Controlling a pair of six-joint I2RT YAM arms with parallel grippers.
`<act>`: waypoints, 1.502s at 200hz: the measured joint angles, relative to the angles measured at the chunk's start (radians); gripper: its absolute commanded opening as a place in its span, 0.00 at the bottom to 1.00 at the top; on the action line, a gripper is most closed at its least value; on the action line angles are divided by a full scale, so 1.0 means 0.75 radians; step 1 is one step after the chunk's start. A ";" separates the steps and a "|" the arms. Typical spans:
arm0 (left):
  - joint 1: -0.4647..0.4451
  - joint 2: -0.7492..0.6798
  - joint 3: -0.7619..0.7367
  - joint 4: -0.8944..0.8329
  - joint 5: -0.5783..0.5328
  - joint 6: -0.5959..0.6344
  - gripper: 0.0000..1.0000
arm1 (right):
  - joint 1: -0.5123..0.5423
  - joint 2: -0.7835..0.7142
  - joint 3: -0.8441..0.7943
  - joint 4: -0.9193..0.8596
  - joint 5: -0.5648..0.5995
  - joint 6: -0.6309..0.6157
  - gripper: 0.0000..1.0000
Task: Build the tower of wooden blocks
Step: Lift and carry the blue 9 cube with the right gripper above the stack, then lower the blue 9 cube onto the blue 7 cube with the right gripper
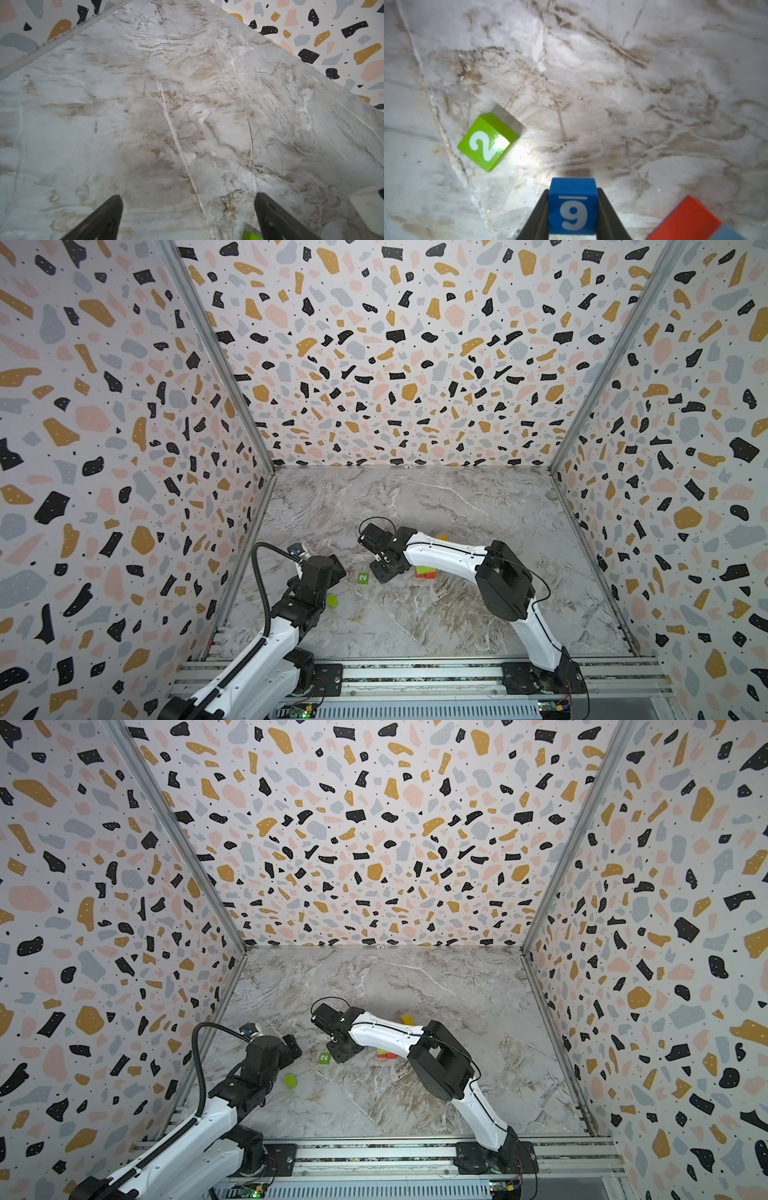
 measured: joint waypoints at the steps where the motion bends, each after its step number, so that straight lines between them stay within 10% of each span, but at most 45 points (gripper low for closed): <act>1: 0.000 0.001 0.000 0.000 0.001 0.001 1.00 | -0.001 -0.001 0.002 -0.001 0.001 -0.001 0.33; 300: -0.221 0.174 0.195 -0.042 0.113 0.048 1.00 | -0.276 -0.420 -0.223 -0.176 0.011 0.100 0.35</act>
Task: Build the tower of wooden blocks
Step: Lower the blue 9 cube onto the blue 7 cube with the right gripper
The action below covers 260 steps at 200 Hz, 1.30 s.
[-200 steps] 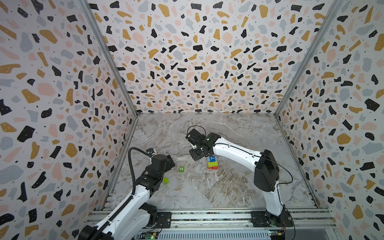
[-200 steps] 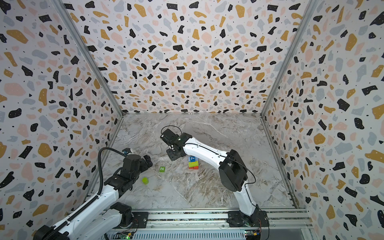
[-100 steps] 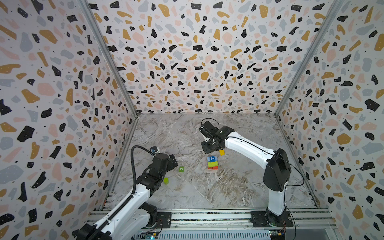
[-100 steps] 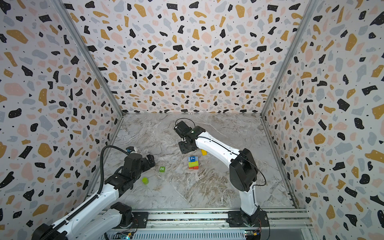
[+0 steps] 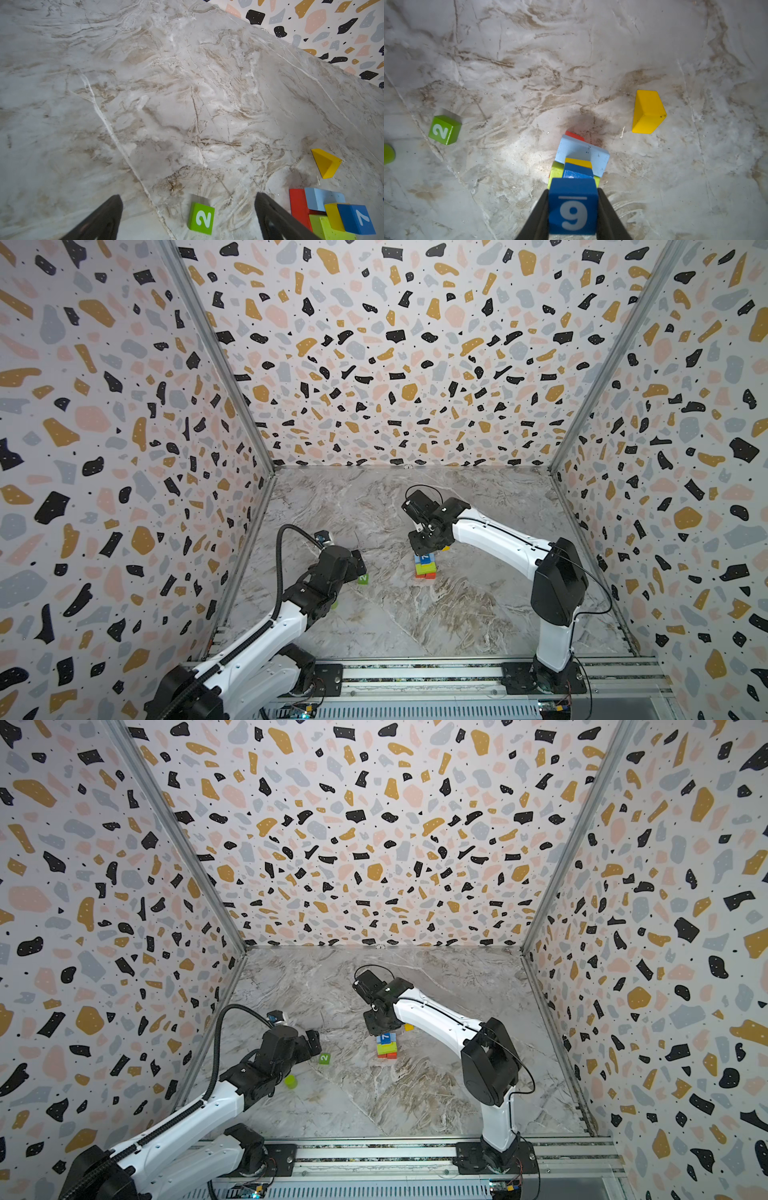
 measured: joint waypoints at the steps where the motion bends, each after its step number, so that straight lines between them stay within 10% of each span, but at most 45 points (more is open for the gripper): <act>1: -0.001 0.000 0.000 0.001 0.000 0.000 1.00 | 0.000 -0.001 -0.002 0.000 0.000 0.001 0.35; 260: -0.030 0.024 -0.001 0.014 -0.032 0.001 1.00 | 0.006 -0.018 -0.110 0.070 -0.051 0.075 0.35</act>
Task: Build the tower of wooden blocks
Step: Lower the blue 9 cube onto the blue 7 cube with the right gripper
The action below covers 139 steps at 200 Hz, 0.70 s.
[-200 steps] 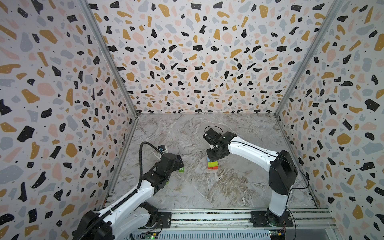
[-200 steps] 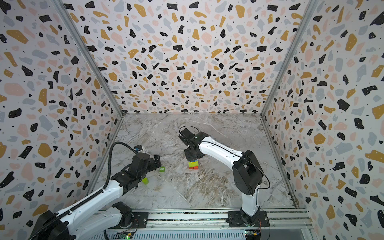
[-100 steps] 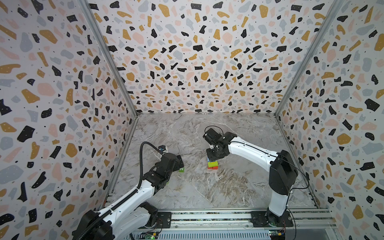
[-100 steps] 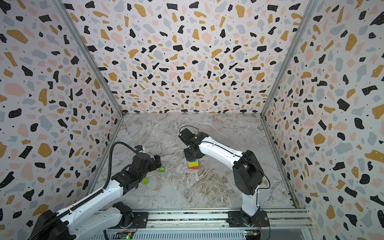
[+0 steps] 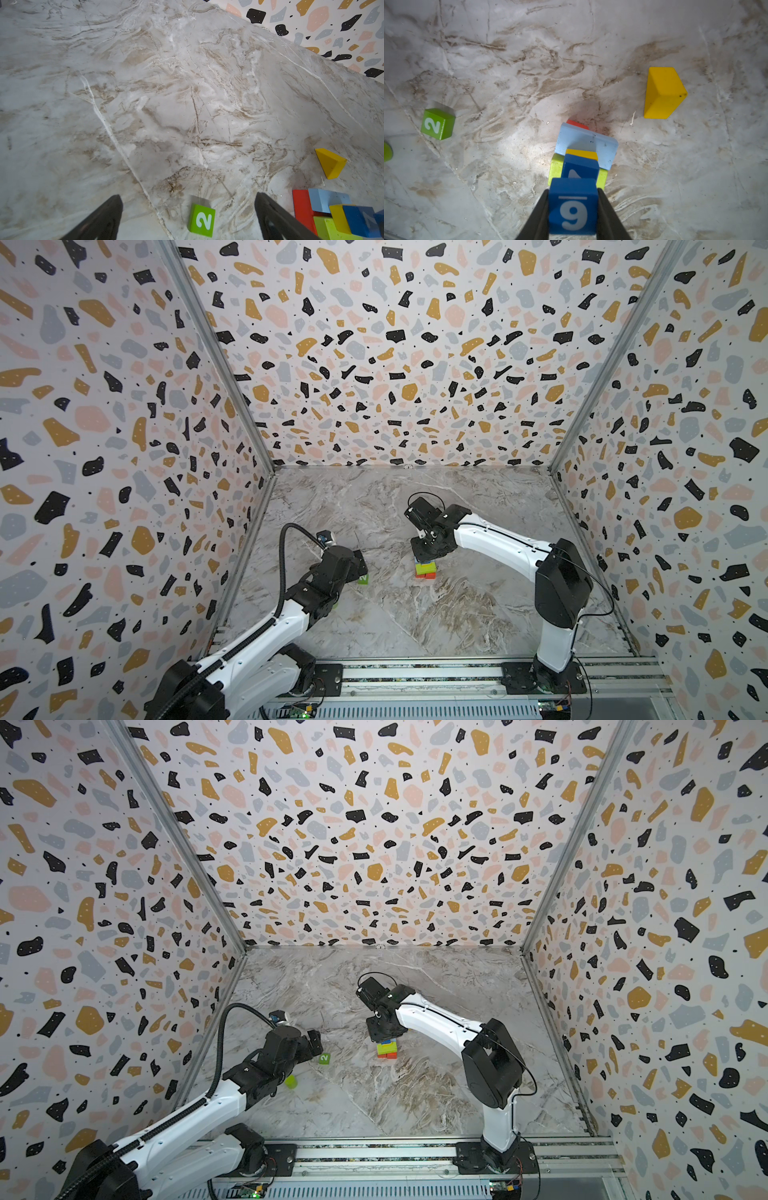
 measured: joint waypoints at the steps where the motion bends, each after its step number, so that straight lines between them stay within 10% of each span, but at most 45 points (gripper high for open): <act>1: 0.000 0.000 0.000 0.000 0.000 0.000 1.00 | 0.000 0.001 0.000 0.000 0.001 0.000 0.35; 139: 0.000 0.000 0.000 0.000 -0.001 0.000 1.00 | -0.001 0.024 0.000 0.005 0.001 -0.001 0.37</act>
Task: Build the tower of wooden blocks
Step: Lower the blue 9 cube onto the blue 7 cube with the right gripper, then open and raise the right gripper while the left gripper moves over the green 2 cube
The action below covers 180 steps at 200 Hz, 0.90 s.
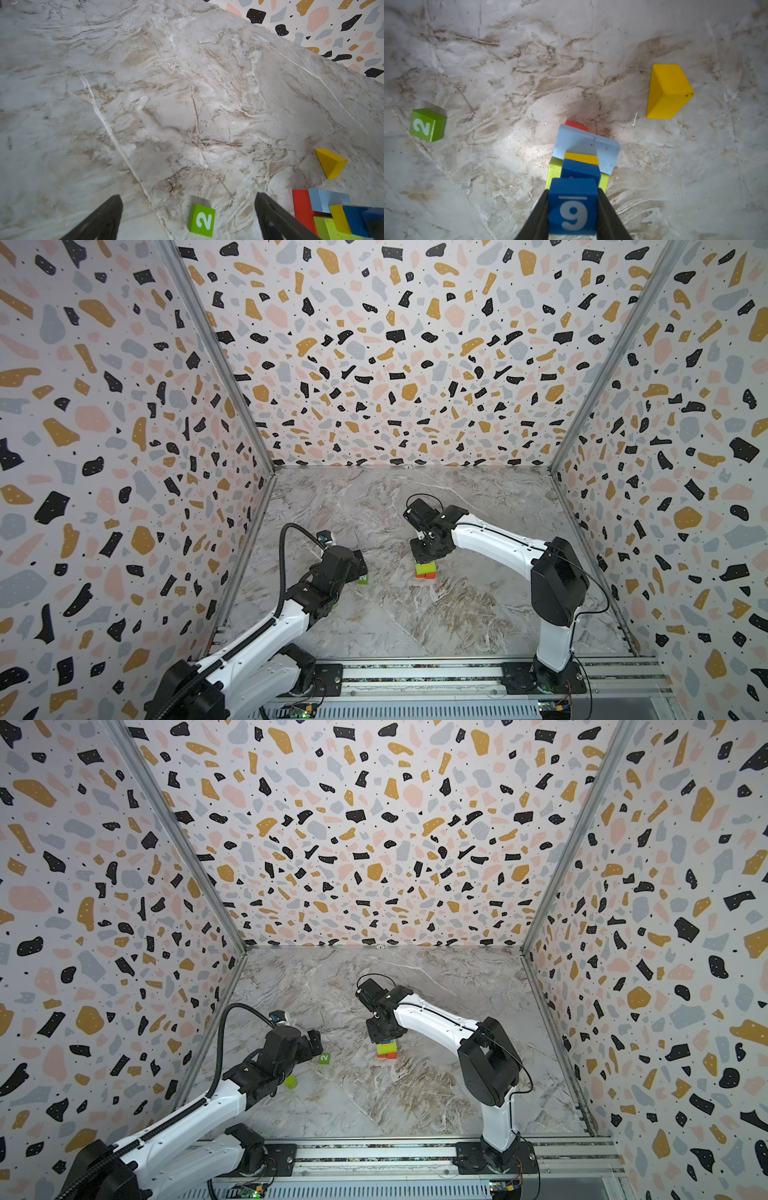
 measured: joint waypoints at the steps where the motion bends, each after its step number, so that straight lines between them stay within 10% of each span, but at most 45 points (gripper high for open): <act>1: 0.000 0.000 0.000 0.000 0.000 0.001 1.00 | 0.000 0.000 0.000 0.000 0.000 0.000 0.37; 180: 0.000 0.008 0.004 -0.019 0.005 0.003 1.00 | -0.003 -0.009 -0.002 0.010 0.026 -0.026 0.49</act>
